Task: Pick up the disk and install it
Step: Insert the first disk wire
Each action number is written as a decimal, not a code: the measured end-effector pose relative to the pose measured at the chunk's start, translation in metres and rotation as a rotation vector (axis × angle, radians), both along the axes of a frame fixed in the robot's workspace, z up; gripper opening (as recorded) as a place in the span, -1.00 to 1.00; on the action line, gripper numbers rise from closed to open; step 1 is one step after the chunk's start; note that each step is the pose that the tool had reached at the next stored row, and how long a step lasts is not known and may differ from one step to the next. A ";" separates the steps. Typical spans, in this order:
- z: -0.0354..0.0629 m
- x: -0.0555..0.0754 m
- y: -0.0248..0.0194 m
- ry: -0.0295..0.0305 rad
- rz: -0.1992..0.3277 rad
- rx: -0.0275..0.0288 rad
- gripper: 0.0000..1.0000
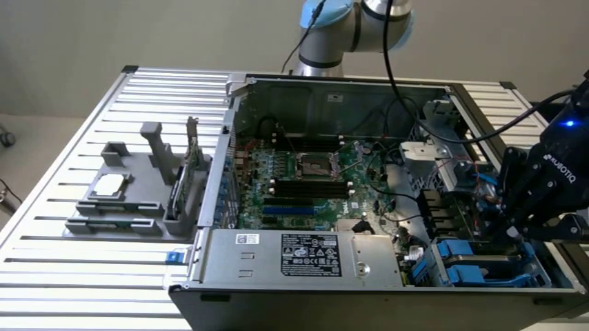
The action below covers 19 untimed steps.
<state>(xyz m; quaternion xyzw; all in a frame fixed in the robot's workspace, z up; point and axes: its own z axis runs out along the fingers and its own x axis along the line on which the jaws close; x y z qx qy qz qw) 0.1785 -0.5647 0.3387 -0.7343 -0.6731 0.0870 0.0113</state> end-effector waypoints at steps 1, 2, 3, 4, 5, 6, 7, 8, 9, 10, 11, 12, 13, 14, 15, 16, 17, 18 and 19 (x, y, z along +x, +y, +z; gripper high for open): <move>0.0000 0.000 0.0003 -0.0001 -0.003 -0.0030 -0.67; -0.0001 0.000 0.0005 -0.0001 -0.005 -0.0056 -0.67; -0.0005 0.000 0.0008 -0.0001 -0.006 -0.0077 -0.67; -0.0007 0.000 0.0011 -0.0001 -0.007 -0.0097 -0.67; -0.0011 0.000 0.0014 0.0000 -0.007 -0.0108 -0.67; -0.0014 0.000 0.0015 -0.0001 -0.007 -0.0115 -0.67; -0.0016 0.000 0.0016 -0.0001 -0.008 -0.0119 -0.67; -0.0018 0.000 0.0017 -0.0001 -0.007 -0.0123 -0.67; -0.0020 0.000 0.0018 -0.0001 -0.007 -0.0128 -0.67; -0.0022 0.000 0.0018 -0.0001 -0.007 -0.0133 -0.67; -0.0025 0.000 0.0018 0.0000 -0.008 -0.0138 -0.67; -0.0030 0.000 0.0018 -0.0001 -0.007 -0.0143 -0.67; -0.0034 0.000 0.0018 0.0000 -0.007 -0.0148 -0.67; -0.0036 0.000 0.0018 0.0000 -0.007 -0.0155 -0.67; -0.0038 0.000 0.0018 -0.0001 -0.007 -0.0164 -0.67; -0.0039 0.000 0.0018 -0.0001 -0.007 -0.0172 -0.67; -0.0040 0.000 0.0019 -0.0001 -0.008 -0.0178 -0.67; -0.0040 0.000 0.0021 -0.0001 -0.008 -0.0181 -0.67; -0.0040 0.000 0.0021 -0.0001 -0.007 -0.0183 -0.67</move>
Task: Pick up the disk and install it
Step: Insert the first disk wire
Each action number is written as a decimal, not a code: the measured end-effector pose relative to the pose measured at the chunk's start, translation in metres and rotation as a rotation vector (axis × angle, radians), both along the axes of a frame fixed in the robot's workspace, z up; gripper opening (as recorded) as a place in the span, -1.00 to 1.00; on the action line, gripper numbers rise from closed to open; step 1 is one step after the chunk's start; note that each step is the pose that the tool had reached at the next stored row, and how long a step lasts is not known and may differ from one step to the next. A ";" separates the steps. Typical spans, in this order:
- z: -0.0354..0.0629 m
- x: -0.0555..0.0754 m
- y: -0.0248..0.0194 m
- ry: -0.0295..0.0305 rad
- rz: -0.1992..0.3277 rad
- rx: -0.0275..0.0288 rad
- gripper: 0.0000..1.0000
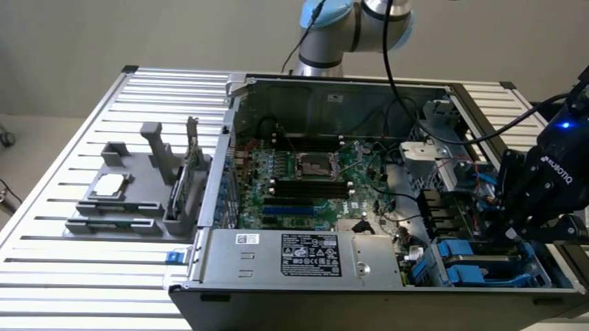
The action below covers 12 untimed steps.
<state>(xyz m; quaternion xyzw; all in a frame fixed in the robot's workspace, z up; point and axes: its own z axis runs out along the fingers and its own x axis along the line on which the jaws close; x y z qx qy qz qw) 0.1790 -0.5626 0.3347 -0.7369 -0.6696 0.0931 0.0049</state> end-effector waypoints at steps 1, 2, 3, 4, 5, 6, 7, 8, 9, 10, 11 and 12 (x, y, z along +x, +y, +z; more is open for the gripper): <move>0.0001 0.000 0.0000 0.0000 0.000 -0.0003 -0.67; 0.0002 0.000 0.0001 0.0000 0.000 -0.0004 -0.67; 0.0003 0.000 0.0001 0.0000 0.000 -0.0004 -0.67; 0.0004 0.000 0.0002 0.0000 0.000 -0.0003 -0.67; 0.0007 0.000 0.0001 0.0000 0.000 -0.0004 -0.67; 0.0010 0.000 0.0001 0.0000 0.000 -0.0005 -0.67; 0.0011 0.000 0.0001 0.0000 -0.001 -0.0008 -0.67; 0.0012 0.000 0.0002 0.0000 -0.001 -0.0009 -0.67; 0.0012 0.000 0.0001 0.0000 -0.001 -0.0012 -0.67; 0.0013 0.000 0.0001 0.0002 -0.001 -0.0018 -0.67; 0.0013 0.000 0.0001 0.0003 -0.001 -0.0025 -0.67; 0.0013 0.000 0.0001 0.0006 -0.001 -0.0035 -0.67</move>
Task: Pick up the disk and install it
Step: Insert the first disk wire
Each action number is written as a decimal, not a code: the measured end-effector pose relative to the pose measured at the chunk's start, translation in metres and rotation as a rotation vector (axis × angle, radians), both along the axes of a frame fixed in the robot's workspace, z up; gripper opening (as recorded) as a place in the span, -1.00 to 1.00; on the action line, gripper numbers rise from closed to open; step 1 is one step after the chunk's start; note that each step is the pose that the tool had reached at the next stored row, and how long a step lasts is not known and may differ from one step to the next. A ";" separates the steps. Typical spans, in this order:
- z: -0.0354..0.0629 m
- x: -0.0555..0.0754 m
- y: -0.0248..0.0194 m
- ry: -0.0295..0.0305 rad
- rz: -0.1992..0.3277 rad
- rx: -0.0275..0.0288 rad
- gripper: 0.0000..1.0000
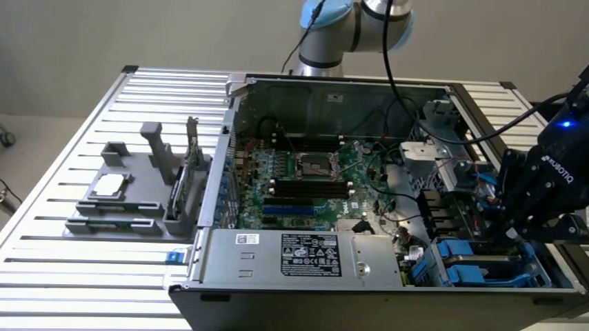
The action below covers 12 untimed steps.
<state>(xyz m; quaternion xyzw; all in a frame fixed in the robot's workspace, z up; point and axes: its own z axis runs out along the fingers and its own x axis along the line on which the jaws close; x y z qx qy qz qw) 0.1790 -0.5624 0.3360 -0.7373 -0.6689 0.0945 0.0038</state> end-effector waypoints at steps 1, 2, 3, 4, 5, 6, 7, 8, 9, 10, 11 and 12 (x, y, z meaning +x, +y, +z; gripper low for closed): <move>0.0000 0.000 0.0000 0.0007 0.000 -0.0014 -0.67; 0.0000 0.000 0.0001 0.0014 -0.001 -0.0035 -0.67; -0.0001 0.000 0.0000 0.0025 -0.002 -0.0059 -0.67; 0.0001 0.000 0.0000 0.0052 -0.003 -0.0079 -0.67; 0.0003 0.000 0.0000 0.0091 -0.004 -0.0093 -0.67; 0.0005 0.000 0.0000 0.0121 -0.004 -0.0101 -0.67; 0.0005 0.000 0.0000 0.0141 -0.005 -0.0105 -0.67; 0.0007 0.000 0.0000 0.0159 -0.005 -0.0117 -0.67; 0.0008 0.000 0.0000 0.0172 -0.005 -0.0122 -0.67; 0.0009 0.000 0.0003 0.0184 -0.006 -0.0128 -0.67; 0.0012 0.000 0.0007 0.0191 -0.006 -0.0135 -0.67; 0.0015 0.000 0.0013 0.0195 -0.006 -0.0139 -0.67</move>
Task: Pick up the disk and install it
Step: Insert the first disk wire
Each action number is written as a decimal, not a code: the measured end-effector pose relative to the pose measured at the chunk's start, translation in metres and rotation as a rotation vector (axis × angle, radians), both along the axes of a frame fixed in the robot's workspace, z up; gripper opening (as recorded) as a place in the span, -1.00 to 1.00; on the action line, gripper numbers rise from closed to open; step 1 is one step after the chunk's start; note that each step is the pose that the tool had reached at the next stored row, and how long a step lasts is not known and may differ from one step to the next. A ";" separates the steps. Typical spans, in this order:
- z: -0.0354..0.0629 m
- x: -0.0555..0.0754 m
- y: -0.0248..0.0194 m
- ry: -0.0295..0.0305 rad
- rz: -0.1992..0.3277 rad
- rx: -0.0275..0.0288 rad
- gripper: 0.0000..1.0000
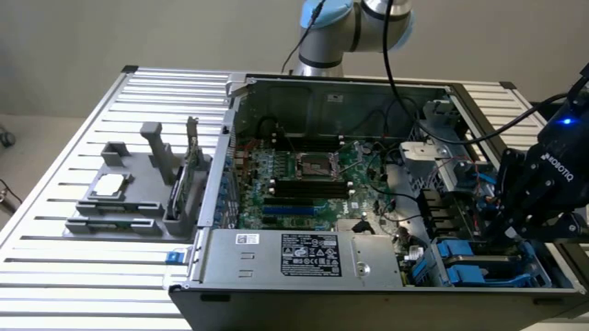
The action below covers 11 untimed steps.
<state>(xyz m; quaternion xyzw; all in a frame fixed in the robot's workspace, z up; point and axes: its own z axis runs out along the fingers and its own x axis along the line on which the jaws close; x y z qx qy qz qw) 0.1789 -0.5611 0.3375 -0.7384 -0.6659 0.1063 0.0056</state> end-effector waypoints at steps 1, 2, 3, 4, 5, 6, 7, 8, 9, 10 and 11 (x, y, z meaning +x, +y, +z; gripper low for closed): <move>0.0002 0.000 0.0008 0.0004 0.000 -0.0005 -0.67; 0.0003 0.000 0.0017 0.0008 0.000 -0.0010 -0.67; 0.0003 0.000 0.0026 0.0013 0.000 -0.0017 -0.67; 0.0003 0.000 0.0036 0.0016 0.000 -0.0028 -0.67; 0.0003 0.000 0.0045 0.0017 0.000 -0.0041 -0.67; 0.0002 0.000 0.0048 0.0020 0.000 -0.0056 -0.67; 0.0002 0.001 0.0049 0.0023 0.000 -0.0076 -0.67; 0.0004 0.001 0.0049 0.0026 0.000 -0.0100 -0.67; 0.0007 0.002 0.0050 0.0028 0.000 -0.0133 -0.67; 0.0008 0.002 0.0051 0.0030 0.000 -0.0169 -0.67; 0.0009 0.003 0.0053 0.0035 0.000 -0.0207 -0.67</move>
